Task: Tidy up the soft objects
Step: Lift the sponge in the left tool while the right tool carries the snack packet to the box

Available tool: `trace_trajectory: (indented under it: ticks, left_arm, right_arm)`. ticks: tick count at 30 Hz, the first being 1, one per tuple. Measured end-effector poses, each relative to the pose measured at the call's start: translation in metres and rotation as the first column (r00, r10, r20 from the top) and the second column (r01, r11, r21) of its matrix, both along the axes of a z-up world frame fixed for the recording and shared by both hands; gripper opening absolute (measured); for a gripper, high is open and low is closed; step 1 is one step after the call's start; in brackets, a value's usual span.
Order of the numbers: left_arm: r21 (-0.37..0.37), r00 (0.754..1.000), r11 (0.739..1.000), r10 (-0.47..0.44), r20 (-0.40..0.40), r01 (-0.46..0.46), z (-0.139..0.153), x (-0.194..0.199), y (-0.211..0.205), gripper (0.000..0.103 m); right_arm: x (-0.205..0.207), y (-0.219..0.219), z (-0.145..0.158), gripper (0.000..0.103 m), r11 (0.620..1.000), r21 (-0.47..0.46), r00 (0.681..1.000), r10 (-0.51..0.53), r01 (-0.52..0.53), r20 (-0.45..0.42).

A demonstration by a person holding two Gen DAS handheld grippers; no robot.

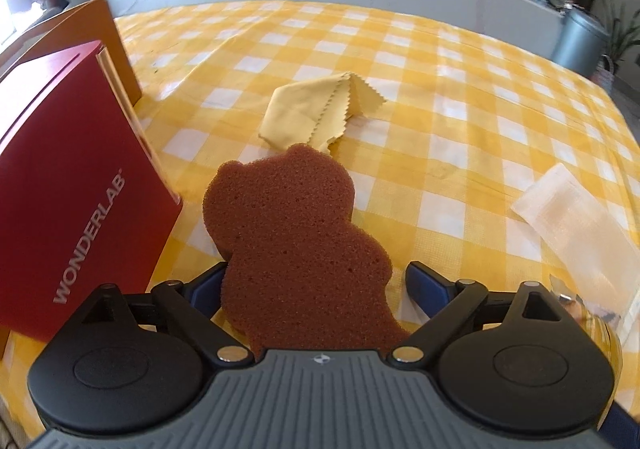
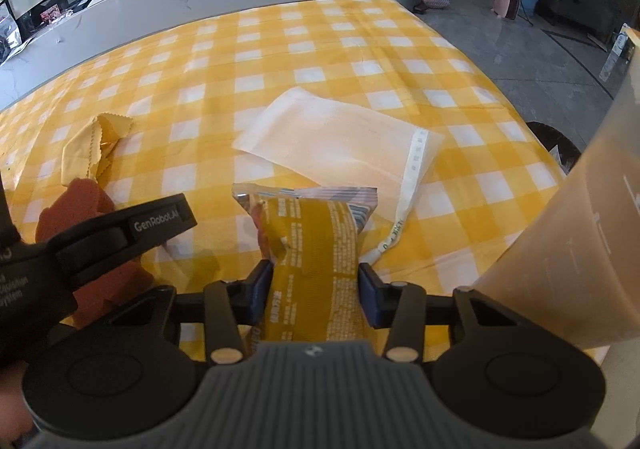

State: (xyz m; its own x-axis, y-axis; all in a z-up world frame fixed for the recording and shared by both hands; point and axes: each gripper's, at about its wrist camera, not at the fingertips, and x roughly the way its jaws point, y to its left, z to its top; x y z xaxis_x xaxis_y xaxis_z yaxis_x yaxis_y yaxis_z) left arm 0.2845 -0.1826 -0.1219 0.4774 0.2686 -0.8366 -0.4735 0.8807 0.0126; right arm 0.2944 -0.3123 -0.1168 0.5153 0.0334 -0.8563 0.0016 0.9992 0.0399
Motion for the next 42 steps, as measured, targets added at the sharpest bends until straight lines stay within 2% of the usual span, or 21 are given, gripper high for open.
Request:
trace_trajectory:
  ticks: [1,2,3,5,9,12,14,18,21,25,28,30,33,40,42]
  left_arm:
    - [0.003,1.0,1.0,-0.013,0.007,0.013,0.0,-0.001,0.0,0.103]
    - [0.011,0.999,0.999,-0.035,0.017,0.035,0.001,-0.003,-0.001,0.097]
    - [0.023,0.997,0.998,-0.066,0.029,0.065,0.002,-0.004,-0.003,0.084]
    - [0.045,0.992,0.992,-0.121,0.028,0.119,0.003,-0.007,-0.005,0.085]
    - [0.057,0.984,0.985,-0.168,0.055,0.165,0.001,-0.016,-0.005,0.084]
    - [0.041,0.973,0.977,-0.213,0.089,0.21,0.005,-0.025,-0.003,0.084]
    - [0.056,0.96,0.968,-0.249,0.127,0.244,0.011,-0.033,-0.003,0.084]
    - [0.14,0.932,0.949,-0.305,0.197,0.282,0.025,-0.05,-0.007,0.084]
    - [0.149,0.911,0.941,-0.334,0.241,0.305,0.038,-0.06,-0.008,0.084]
    - [0.119,0.892,0.934,-0.358,0.277,0.338,0.052,-0.068,-0.005,0.084]
    - [0.101,0.882,0.939,-0.344,0.321,0.329,0.064,-0.075,0.001,0.084]
    - [0.098,0.87,0.931,-0.363,0.334,0.35,0.073,-0.079,0.003,0.084]
    - [0.106,0.861,0.922,-0.386,0.331,0.372,0.088,-0.086,0.008,0.084]
    - [0.13,0.818,0.914,-0.403,0.412,0.384,0.122,-0.112,0.033,0.084]
    - [0.144,0.817,0.915,-0.402,0.413,0.378,0.126,-0.115,0.039,0.084]
  right_arm:
    - [0.0,-0.001,0.0,0.043,1.0,0.002,1.0,0.0,0.0,0.003]
    - [-0.001,-0.001,0.0,0.042,1.0,0.006,1.0,-0.004,0.004,0.005]
    - [-0.001,-0.002,0.001,0.041,1.0,0.008,1.0,-0.007,0.007,0.008]
    - [-0.002,-0.003,0.002,0.04,1.0,0.006,1.0,-0.019,0.019,0.019]
    - [-0.005,-0.012,0.009,0.039,0.997,0.05,0.997,-0.054,0.051,0.049]
    - [-0.007,-0.016,0.013,0.039,0.995,0.083,0.996,-0.058,0.053,0.062]
    - [-0.008,-0.017,0.014,0.039,0.995,0.089,0.996,-0.057,0.051,0.067]
    - [-0.015,-0.021,0.026,0.038,0.992,0.11,0.992,-0.075,0.064,0.105]
    - [-0.025,-0.029,0.042,0.038,0.983,0.17,0.983,-0.097,0.069,0.159]
    - [-0.034,-0.033,0.056,0.038,0.969,0.243,0.973,-0.105,0.054,0.206]
    - [-0.037,-0.028,0.063,0.038,0.971,0.236,0.969,-0.091,0.035,0.23]
    - [-0.038,-0.025,0.068,0.038,0.97,0.242,0.966,-0.09,0.029,0.242]
    - [-0.04,-0.024,0.073,0.038,0.96,0.279,0.96,-0.1,0.025,0.26]
    - [-0.049,-0.016,0.091,0.038,0.934,0.355,0.944,-0.087,-0.034,0.319]
    - [-0.052,-0.011,0.094,0.039,0.926,0.375,0.94,-0.083,-0.05,0.33]
